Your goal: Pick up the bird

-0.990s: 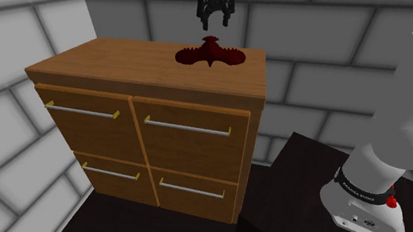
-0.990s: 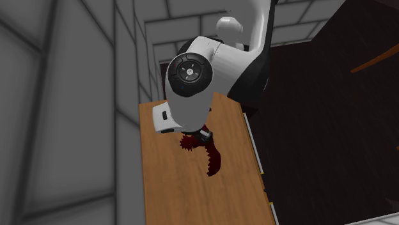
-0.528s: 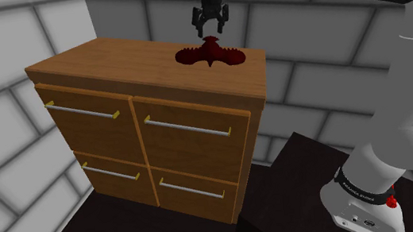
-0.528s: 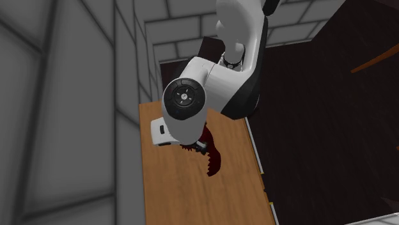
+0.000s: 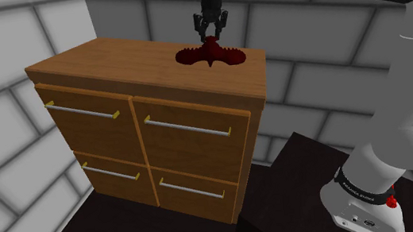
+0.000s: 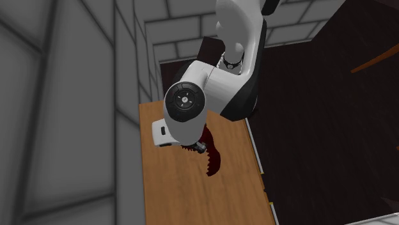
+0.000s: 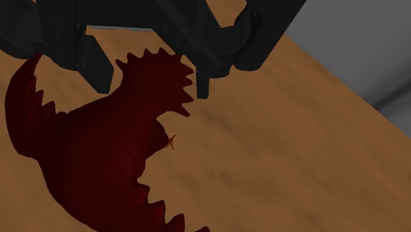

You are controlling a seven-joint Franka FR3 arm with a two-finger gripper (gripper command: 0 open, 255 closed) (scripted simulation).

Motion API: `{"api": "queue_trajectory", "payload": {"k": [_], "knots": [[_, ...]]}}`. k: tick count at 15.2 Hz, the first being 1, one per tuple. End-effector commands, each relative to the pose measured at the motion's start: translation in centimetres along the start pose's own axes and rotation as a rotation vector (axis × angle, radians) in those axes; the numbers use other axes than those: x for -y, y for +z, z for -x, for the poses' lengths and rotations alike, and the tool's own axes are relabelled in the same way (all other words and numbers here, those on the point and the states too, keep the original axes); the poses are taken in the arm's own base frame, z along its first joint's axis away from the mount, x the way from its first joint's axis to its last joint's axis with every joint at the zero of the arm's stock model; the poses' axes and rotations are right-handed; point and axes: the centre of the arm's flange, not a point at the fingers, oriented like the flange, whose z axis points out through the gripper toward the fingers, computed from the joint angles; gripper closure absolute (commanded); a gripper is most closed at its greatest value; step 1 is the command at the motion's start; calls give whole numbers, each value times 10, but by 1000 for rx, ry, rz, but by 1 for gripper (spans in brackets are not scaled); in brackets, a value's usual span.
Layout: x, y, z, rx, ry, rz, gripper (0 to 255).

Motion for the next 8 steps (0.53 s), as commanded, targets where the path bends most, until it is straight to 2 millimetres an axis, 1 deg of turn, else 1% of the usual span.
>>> {"api": "queue_trajectory", "payload": {"k": [1,6,8], "knots": [[0,1,0,1,-1,0,255],[0,1,0,1,0,0,255],[0,-10,-1,1,0,0,255]]}}
